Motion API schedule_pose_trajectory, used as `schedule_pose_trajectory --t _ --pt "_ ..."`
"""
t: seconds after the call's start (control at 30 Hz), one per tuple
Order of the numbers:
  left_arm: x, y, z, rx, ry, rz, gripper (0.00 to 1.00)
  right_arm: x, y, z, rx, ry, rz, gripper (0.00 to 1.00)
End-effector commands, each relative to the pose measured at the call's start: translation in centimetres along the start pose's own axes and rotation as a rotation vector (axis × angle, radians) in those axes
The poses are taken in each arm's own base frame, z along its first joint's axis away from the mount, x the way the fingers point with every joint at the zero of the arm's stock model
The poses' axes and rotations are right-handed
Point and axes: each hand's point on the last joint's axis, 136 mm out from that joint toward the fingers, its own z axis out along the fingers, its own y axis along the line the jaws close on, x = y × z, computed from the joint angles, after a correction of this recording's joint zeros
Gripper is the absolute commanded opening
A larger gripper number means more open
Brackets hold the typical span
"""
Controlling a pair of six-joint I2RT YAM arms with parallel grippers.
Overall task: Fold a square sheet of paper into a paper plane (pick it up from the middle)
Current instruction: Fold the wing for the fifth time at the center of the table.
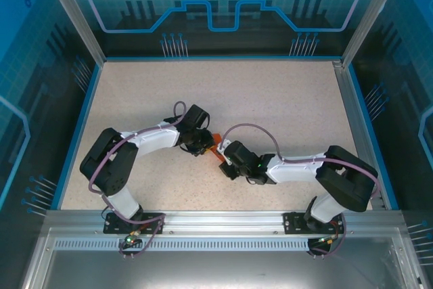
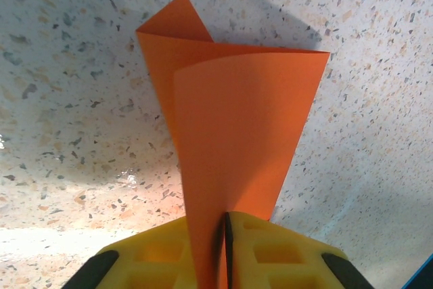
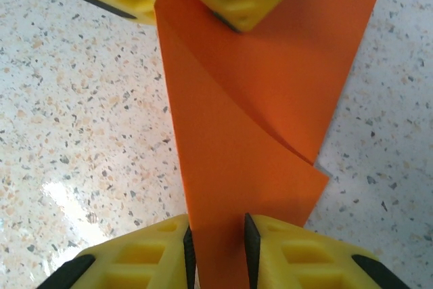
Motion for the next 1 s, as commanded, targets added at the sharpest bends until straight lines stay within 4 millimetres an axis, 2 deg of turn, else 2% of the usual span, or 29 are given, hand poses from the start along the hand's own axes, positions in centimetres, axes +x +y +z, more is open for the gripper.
schedule_pose_trajectory --t 0.0,0.07,0.27,0.33,0.43,0.97 --pt "-0.2 0.0 -0.1 -0.014 0.005 -0.006 0.15 0.2 0.2 0.2 0.033 0.026 -0.043 0.24" --pt "-0.1 0.0 -0.1 -0.014 0.008 -0.005 0.15 0.3 0.1 0.3 0.042 0.038 -0.043 0.2" --pt "-0.1 -0.2 -0.2 -0.011 0.006 -0.005 0.15 1.1 -0.5 0.5 0.086 0.06 -0.042 0.21" --pt "-0.2 -0.3 -0.3 -0.008 0.005 -0.005 0.15 1.1 -0.6 0.5 0.09 0.056 -0.039 0.16" --pt "-0.2 -0.3 -0.3 -0.01 0.006 -0.005 0.15 1.1 -0.4 0.4 0.074 0.047 -0.033 0.15" --pt "-0.2 -0.2 -0.1 -0.018 0.006 -0.012 0.13 0.0 0.2 -0.4 0.045 0.003 -0.037 0.23"
